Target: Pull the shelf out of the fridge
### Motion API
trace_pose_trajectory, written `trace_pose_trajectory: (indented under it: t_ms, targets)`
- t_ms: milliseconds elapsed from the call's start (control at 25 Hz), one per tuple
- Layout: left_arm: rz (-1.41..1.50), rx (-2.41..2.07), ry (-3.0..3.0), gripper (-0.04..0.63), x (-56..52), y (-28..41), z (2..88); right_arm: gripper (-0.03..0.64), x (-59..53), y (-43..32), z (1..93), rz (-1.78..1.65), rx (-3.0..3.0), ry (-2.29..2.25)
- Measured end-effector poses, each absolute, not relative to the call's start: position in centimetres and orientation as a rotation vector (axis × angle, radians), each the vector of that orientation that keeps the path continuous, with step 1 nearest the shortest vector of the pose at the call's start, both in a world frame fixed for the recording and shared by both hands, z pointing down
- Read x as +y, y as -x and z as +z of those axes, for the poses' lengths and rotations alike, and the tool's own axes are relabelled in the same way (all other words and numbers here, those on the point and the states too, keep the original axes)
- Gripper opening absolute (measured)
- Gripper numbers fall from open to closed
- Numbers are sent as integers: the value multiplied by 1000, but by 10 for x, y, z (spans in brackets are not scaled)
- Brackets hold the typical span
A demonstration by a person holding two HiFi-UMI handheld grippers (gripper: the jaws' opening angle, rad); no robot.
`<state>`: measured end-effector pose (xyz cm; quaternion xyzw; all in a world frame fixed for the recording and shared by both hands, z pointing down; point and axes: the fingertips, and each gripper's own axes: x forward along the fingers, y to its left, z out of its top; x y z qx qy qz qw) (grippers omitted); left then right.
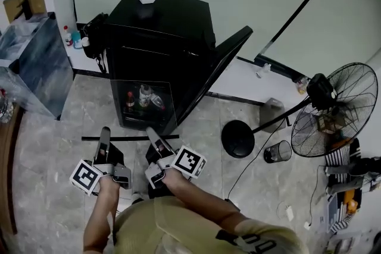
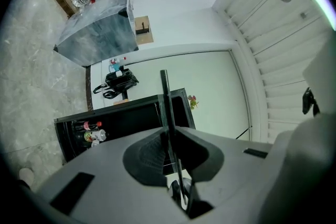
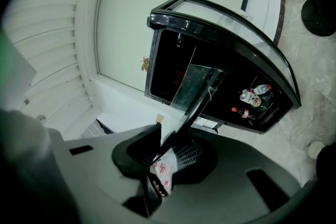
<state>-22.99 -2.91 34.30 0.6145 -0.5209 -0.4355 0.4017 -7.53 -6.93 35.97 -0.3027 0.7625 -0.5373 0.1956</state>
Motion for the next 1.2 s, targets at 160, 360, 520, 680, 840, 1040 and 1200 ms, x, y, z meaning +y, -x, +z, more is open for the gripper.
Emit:
trace_pose_trajectory:
  t_ms: [160,360,520,680,840,1040,1200]
  targets:
    - [-1112,-1344,-1571,41,-23,237,335,75,-66,83,352,-1500,2161,830]
    - [-1137,-1359,-1556,43,-11,244,332,86,-58,95,343,-1433,2235,773]
    - [-1144,-1380,-1563,43,-3,248,327,86,-53,102,339,-1431,2266,754]
    - [-1160,-1392,-1553,43,2,251,325,84,-51,105,333,-1423,2284,735]
    - [-1159,-1406,-1527,43,5,253,328,78,-49,106,341,-1512,2228,738]
    - [-1164,-1404,-1499,43,6,253,334,77,-49,107,347,-1551,2213,736]
    - [-1171,-1395,-1498,43,5,253,338,77,-50,107,349,-1541,2218,743]
